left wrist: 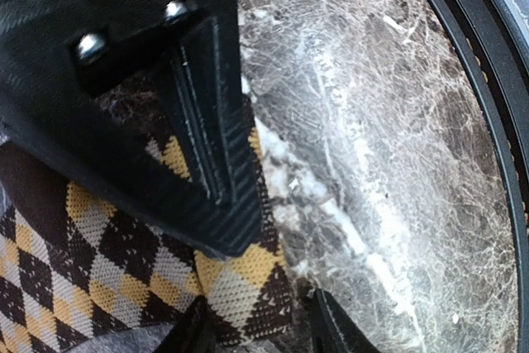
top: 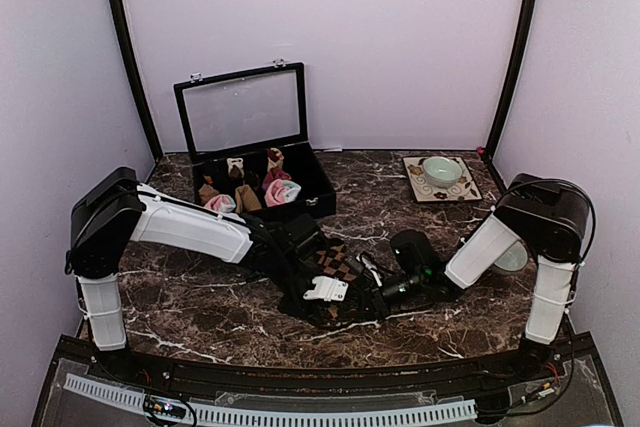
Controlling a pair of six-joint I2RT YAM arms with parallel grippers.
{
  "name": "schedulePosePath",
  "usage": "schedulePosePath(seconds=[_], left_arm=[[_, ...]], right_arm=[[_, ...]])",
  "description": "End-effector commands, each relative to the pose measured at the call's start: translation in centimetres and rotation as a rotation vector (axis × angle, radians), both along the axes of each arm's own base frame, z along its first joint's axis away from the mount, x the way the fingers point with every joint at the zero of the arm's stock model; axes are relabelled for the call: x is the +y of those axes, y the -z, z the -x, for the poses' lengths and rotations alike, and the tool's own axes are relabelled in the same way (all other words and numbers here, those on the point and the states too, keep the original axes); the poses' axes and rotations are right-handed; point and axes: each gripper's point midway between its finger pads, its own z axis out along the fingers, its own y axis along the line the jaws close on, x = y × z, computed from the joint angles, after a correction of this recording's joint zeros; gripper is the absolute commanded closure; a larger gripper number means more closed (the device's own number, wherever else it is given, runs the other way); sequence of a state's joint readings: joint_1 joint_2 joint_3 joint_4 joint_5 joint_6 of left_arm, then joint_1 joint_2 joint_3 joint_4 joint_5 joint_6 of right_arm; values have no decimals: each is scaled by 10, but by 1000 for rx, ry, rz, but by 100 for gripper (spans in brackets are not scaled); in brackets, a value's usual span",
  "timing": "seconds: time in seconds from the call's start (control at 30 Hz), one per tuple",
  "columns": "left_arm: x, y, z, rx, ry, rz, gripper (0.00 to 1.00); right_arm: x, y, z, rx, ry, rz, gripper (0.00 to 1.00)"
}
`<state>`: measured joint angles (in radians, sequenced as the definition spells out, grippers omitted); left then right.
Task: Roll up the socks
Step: Roll the sock at the center of the board.
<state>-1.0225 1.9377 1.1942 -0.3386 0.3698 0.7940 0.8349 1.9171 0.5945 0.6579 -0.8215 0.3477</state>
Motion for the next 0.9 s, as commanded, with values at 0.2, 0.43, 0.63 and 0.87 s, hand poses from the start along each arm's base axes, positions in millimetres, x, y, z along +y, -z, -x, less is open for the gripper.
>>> schedulePosePath(seconds=[0.2,0.43,0.63,0.87], left_arm=[[-12,-27,-3,-156,6,99,58],[-7,-29,-11,-204,-22,87,58],[-8,-41,11,-128,39,68,58],[-8,-25,21,-141,54,48,58]], right_arm=[[-62,87,25,213,114,381,100],[-64,92,26,224,109,400,100],[-65,96,25,232,117,413,100],[-65,95,23,241,123,409,100]])
